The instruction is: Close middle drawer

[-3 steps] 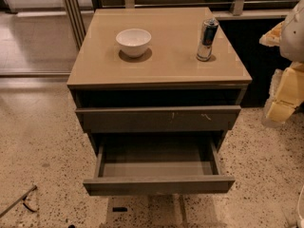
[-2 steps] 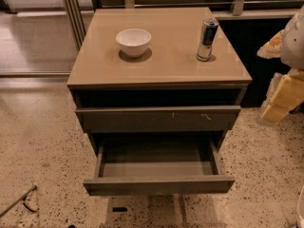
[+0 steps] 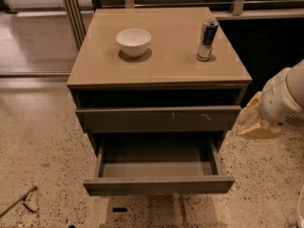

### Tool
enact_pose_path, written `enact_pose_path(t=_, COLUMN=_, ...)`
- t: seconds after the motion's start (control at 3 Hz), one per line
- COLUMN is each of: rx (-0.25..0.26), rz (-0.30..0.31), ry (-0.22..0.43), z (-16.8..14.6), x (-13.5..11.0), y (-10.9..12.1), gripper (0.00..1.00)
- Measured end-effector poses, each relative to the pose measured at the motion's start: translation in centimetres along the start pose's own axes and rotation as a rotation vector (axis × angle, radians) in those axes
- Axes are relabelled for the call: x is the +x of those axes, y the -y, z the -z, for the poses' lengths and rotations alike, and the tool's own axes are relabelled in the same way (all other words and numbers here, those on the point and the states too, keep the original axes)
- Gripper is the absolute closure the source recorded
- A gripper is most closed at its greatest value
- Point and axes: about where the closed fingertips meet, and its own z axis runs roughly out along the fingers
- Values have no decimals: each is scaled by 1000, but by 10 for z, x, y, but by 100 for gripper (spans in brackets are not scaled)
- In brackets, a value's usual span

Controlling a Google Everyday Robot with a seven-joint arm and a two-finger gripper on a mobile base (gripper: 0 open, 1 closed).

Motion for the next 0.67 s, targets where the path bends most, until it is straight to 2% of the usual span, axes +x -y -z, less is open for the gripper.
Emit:
enact_pose_path(t=0.33, rx=-48, rz=-13, ry=11, z=-67, x=21, y=-23, gripper=88)
enact_pose_path(t=0.67, rx=-44, rz=-15, ry=9, z=-70, x=22, y=-24, gripper=100)
